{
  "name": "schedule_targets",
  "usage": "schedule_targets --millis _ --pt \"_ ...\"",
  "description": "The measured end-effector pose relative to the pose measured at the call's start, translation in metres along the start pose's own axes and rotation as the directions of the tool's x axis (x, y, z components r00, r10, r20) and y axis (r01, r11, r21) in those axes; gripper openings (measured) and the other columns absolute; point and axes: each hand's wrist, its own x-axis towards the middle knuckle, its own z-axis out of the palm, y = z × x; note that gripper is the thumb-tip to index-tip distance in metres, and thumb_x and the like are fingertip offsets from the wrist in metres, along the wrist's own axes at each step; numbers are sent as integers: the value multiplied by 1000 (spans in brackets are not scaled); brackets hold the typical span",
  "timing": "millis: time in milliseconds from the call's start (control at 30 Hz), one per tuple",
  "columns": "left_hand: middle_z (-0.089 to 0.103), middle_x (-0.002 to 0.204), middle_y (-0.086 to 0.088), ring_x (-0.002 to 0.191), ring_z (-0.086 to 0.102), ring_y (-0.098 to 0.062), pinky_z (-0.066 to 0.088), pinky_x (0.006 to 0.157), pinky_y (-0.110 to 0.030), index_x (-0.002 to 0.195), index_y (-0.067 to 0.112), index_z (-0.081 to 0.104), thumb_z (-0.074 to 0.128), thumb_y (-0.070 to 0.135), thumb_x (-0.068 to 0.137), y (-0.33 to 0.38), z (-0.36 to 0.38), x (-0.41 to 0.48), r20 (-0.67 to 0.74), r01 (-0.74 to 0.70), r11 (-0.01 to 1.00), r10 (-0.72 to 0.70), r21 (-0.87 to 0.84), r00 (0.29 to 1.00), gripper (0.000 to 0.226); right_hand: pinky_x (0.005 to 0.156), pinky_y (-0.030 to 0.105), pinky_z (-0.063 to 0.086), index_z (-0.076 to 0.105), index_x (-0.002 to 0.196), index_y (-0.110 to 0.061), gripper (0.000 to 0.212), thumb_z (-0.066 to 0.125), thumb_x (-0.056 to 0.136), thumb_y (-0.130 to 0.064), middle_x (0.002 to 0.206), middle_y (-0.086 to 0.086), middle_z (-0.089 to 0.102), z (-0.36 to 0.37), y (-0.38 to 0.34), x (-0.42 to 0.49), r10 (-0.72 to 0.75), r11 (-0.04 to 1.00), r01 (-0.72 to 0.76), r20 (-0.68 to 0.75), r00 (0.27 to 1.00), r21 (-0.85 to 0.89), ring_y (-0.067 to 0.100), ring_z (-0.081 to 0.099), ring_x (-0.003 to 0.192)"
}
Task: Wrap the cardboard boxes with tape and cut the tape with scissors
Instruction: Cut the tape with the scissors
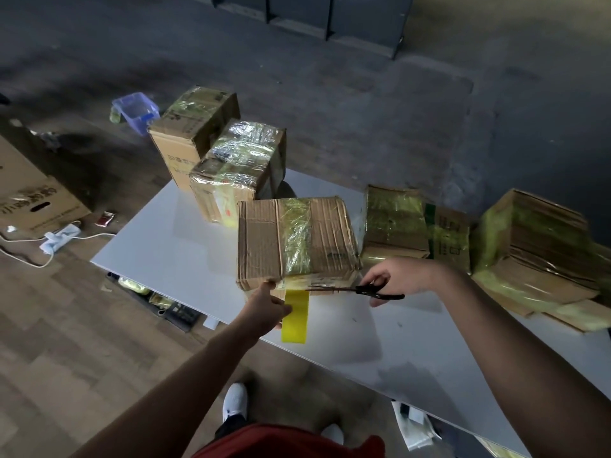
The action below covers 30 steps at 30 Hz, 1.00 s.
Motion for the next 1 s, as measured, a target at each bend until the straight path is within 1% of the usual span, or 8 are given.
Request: schedule_targets --millis 133,300,433,533,667,833,933,1000 --pt "57 89 -8 74 58 -20 52 51 -20 144 2 31 64 0 88 0 0 3 25 17 1000 -17 7 1000 64 63 7 40 66 94 -50 28 79 69 -49 87 -31 67 -2 1 0 14 1000 -14 -1 1000 -16 -12 61 77" --pt "57 90 -9 75 59 -22 54 60 -27 143 1 34 65 1 87 1 -3 10 57 17 997 -22 78 998 64 60 6 42 66 91 -47 24 79 71 -48 89 -26 69 -3 8 -2 22 1000 -22 -6 1000 -20 -10 62 77" --pt "57 87 -6 73 59 -19 54 56 -24 141 0 35 66 2 87 2 -4 13 97 34 994 -45 106 994 63 66 14 45 68 95 -45 25 78 73 -49 89 -26 69 2 5 2 10 999 -11 -11 1000 -38 -7 63 79" --pt "57 86 -6 72 59 -18 53 53 -22 140 -1 35 67 2 87 3 -5 13 113 28 992 -42 125 993 63 77 27 51 70 102 -40 31 77 74 -50 95 -19 70 5 -8 11 -23 998 23 -8 1000 -53 9 65 90" --pt "57 85 -4 72 60 -16 54 54 -22 139 -2 36 67 1 86 3 -6 14 133 24 990 -43 138 990 61 66 24 42 72 98 -39 28 76 73 -51 86 -19 67 6 -23 21 -38 997 38 -6 999 -61 7 58 77" --pt "56 87 -4 73 61 -16 54 56 -22 140 -1 34 67 1 86 2 -8 15 160 31 990 -53 136 986 64 65 29 39 74 101 -33 33 76 73 -51 99 1 71 5 -38 32 -14 993 16 15 1000 -116 13 52 75" --pt "55 89 -4 75 61 -17 54 56 -21 141 -2 32 68 1 86 2 -8 16 165 30 991 -52 129 985 66 60 27 40 74 100 -33 32 76 73 -50 95 0 70 1 -42 35 -8 993 11 24 1000 -120 12 51 71" --pt "55 92 -5 79 62 -19 55 57 -22 142 -2 31 68 2 86 2 -8 16 171 30 991 -52 128 984 67 61 27 41 73 101 -33 33 75 72 -50 96 -2 69 0 -41 35 -17 994 20 23 1000 -111 11 53 73"
